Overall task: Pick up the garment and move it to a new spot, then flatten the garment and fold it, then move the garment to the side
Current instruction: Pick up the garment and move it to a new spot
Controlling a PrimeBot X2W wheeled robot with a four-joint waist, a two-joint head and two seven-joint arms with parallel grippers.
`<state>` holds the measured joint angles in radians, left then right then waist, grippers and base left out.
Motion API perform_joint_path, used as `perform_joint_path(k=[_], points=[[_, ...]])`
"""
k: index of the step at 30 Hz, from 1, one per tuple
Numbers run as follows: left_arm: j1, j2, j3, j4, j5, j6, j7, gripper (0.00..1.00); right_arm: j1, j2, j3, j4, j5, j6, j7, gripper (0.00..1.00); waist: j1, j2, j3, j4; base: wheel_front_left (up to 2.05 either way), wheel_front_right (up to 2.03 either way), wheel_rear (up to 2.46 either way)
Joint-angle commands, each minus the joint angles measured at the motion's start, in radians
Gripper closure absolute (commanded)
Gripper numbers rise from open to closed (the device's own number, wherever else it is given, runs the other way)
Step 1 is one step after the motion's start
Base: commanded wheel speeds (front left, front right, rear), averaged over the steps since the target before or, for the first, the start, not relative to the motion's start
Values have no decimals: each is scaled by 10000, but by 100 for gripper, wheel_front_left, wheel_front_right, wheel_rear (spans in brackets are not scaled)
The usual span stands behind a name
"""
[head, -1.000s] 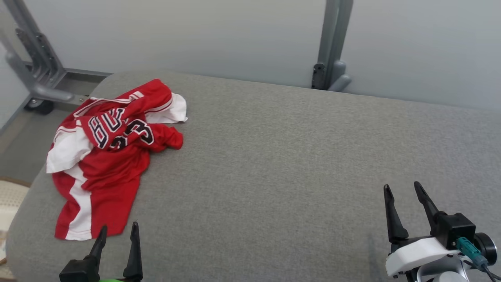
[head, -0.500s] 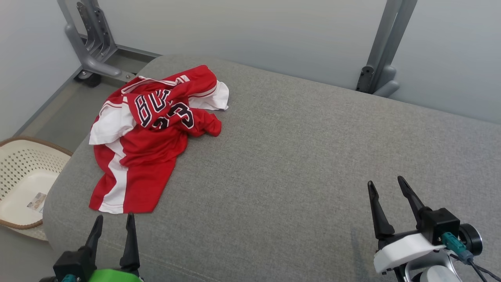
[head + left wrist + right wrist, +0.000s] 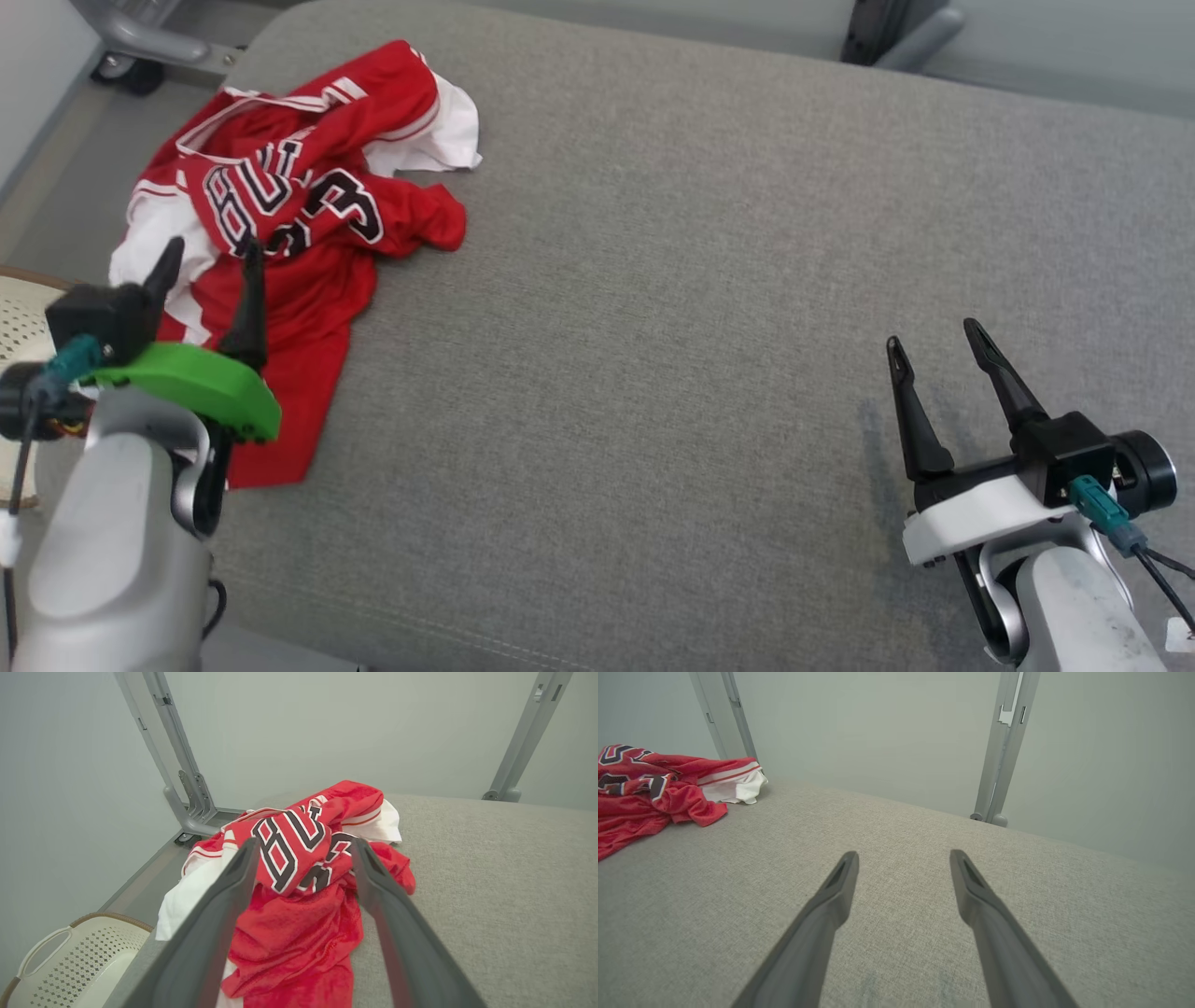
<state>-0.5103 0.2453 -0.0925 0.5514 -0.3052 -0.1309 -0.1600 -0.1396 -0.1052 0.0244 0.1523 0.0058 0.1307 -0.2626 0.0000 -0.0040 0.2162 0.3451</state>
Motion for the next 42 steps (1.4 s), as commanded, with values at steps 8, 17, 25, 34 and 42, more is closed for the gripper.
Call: perform_joint_path(k=[8, 17, 25, 34, 42], points=[[-2231, 631, -59, 2403, -16, 143, 687, 0, -495, 68, 235, -84, 15, 1, -36, 0, 0, 40, 1653, -1420, 0, 0, 0], [-3349, 1151, -276, 4562, 355, 468, 364, 55, -473, 103, 181, -202, -13, 1, -36, 0, 0, 40, 1836, -1820, 0, 0, 0], [-3799, 1270, -260, 5509, 337, 826, -478, 100, -347, 213, 107, -99, 51, 1, -36, 0, 0, 40, 1628, -1898, 0, 0, 0], [-3955, 807, -552, 4198, 581, 771, -1051, 100, 110, 431, 16, -17, 243, 1, -36, 0, 0, 40, 877, -1751, 0, 0, 0], [-3448, -79, -1198, 1395, 792, 488, -1050, 100, 471, 518, 81, 64, 524, 1, -36, 0, 0, 40, -79, -2084, 0, 0, 0]])
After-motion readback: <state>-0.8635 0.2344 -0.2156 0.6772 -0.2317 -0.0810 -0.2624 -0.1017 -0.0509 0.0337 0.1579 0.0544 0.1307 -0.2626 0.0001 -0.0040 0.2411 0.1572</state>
